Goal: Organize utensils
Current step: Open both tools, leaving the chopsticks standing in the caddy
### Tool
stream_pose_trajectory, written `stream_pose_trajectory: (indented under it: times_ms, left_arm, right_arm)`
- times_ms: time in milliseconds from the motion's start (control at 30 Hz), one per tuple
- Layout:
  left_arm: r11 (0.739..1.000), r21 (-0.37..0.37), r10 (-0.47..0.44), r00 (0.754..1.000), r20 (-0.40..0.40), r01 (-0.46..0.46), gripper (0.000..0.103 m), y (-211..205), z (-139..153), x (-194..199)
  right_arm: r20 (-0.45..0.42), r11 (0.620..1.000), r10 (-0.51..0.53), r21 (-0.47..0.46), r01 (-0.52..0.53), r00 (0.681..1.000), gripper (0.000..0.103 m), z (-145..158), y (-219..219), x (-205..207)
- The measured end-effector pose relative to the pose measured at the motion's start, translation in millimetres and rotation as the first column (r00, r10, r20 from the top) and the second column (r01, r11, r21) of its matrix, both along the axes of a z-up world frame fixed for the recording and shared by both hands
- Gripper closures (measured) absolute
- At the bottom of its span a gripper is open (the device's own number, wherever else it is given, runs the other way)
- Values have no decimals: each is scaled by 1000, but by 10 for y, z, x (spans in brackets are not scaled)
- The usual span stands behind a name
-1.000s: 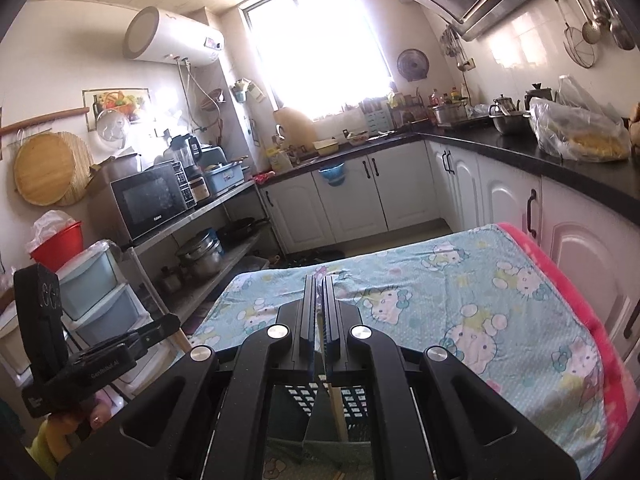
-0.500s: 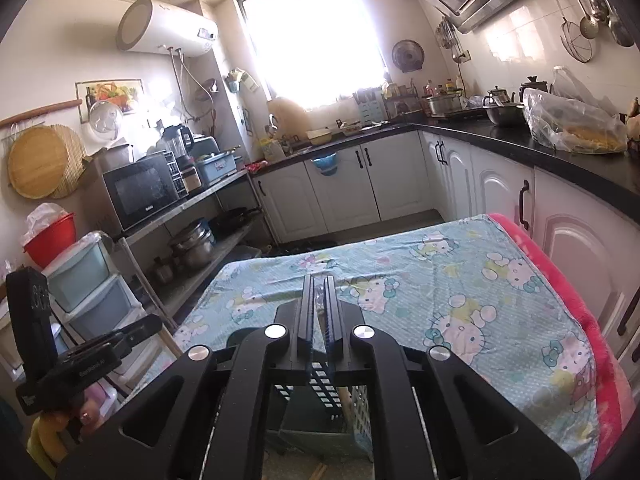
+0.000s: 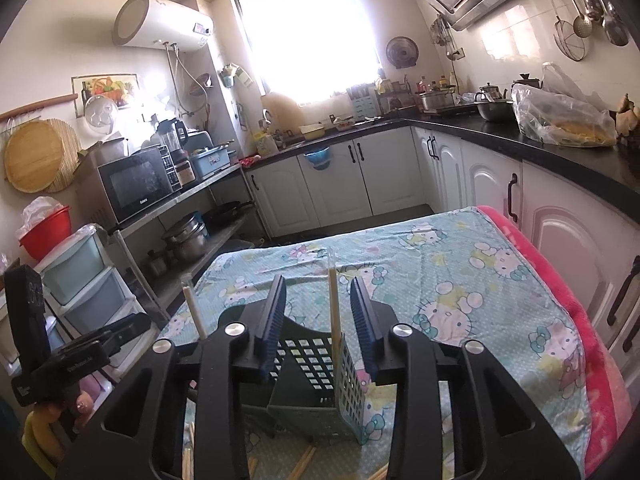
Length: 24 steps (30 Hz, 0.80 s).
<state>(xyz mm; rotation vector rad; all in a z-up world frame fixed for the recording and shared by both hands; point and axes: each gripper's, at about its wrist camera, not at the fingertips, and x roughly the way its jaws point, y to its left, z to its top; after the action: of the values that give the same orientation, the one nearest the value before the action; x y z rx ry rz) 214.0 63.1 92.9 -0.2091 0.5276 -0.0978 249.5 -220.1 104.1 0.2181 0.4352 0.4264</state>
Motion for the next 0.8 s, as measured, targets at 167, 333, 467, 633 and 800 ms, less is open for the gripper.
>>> stream_pose_trajectory:
  times_ms: [167, 333, 467, 633, 800]
  left_arm:
    - [1000, -11, 11, 1000, 7, -11, 46, 32, 0, -83]
    - [1000, -14, 18, 1000, 11, -18, 36, 41, -8, -171]
    - [1000, -14, 20, 1000, 7, -20, 29, 45, -37, -231]
    - [1000, -5, 22, 1000, 7, -22, 20, 32, -68, -307]
    - [1000, -1, 20, 1000, 12, -20, 14, 30, -89, -382]
  right_arm:
    - [6, 1000, 6, -28, -5, 1000, 63, -13, 14, -92]
    - [0, 999, 14, -46, -14, 1000, 61, -48, 18, -164]
    - [-6, 998, 21, -55, -21, 1000, 58, -81, 23, -224]
    - [-14, 997, 32, -69, -33, 999, 56, -123, 30, -300]
    - [-21, 995, 47, -86, -48, 999, 53, -167, 53, -382]
